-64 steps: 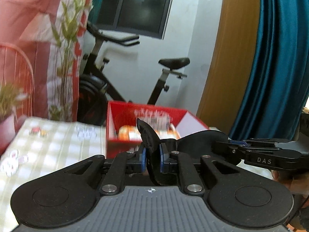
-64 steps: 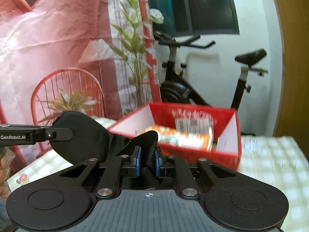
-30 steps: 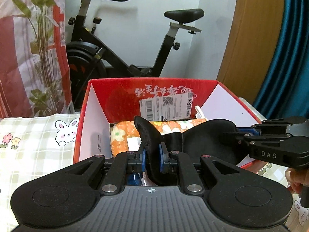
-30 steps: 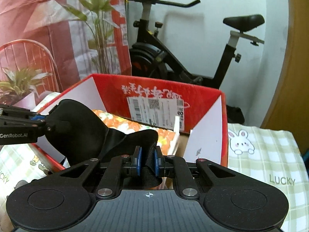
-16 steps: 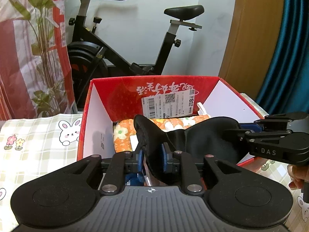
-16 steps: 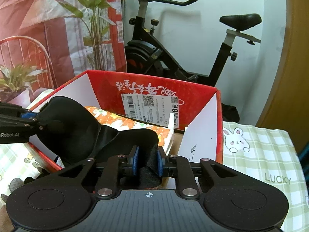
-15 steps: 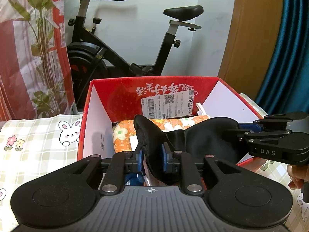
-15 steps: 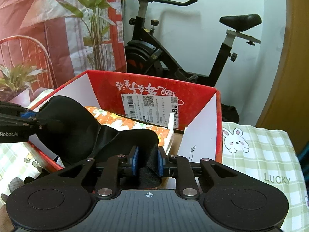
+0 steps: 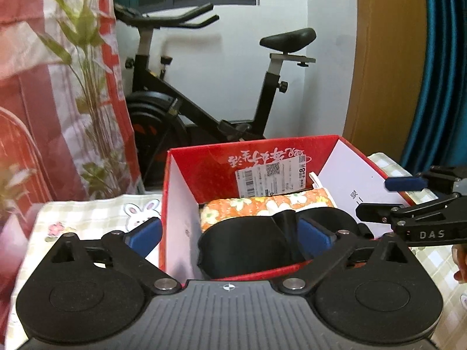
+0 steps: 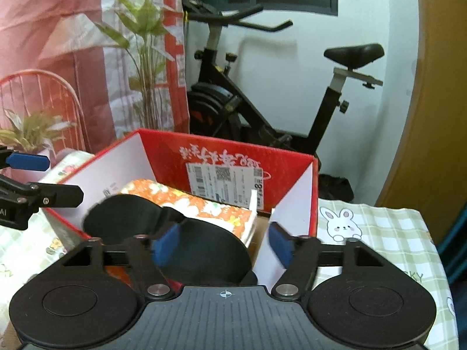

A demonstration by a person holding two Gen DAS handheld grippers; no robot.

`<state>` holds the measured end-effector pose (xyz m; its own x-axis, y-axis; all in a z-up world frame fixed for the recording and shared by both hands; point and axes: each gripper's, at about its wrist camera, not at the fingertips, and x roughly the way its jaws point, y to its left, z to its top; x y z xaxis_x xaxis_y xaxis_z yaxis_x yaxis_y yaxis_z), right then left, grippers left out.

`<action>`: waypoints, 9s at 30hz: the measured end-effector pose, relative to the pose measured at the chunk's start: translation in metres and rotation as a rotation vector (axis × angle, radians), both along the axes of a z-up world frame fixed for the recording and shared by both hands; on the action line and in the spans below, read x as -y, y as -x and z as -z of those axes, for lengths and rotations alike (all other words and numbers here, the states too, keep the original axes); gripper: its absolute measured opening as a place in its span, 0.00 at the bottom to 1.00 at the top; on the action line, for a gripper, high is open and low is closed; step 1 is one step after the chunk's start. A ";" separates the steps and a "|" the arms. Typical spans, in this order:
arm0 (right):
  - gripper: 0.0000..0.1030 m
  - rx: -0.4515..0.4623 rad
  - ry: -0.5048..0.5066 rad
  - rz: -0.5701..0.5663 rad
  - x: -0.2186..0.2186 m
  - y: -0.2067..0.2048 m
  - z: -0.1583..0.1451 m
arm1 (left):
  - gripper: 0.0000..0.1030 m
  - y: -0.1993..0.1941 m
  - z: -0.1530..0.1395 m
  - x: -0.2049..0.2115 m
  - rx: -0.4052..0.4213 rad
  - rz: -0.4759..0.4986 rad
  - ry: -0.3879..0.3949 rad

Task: Organize soft objects
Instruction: 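Move both tools back to the white towel on the table, then close the left tool on the white towel while the right grips its other end, then lift the white waffle towel with both tools and carry it over the box, then lower the white towel into the red box and open both tools, then move both tools down to the black glove on the grey towel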

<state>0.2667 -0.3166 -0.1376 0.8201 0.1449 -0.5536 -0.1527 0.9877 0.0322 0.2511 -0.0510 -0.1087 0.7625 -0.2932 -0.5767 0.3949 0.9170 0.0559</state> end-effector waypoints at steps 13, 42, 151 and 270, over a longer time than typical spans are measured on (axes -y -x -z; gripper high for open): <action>1.00 0.080 -0.015 -0.001 -0.018 0.068 0.003 | 1.00 0.077 0.005 -0.018 0.028 -0.036 -0.006; 1.00 -0.057 -0.032 0.070 -0.039 0.128 0.112 | 1.00 0.122 0.113 -0.053 -0.214 -0.190 0.002; 0.18 -0.024 -0.178 -0.050 -0.026 0.166 0.055 | 0.30 0.148 0.080 -0.084 -0.087 -0.053 0.246; 1.00 0.050 0.000 0.030 -0.029 0.120 0.003 | 1.00 0.124 0.009 -0.062 0.060 -0.148 0.050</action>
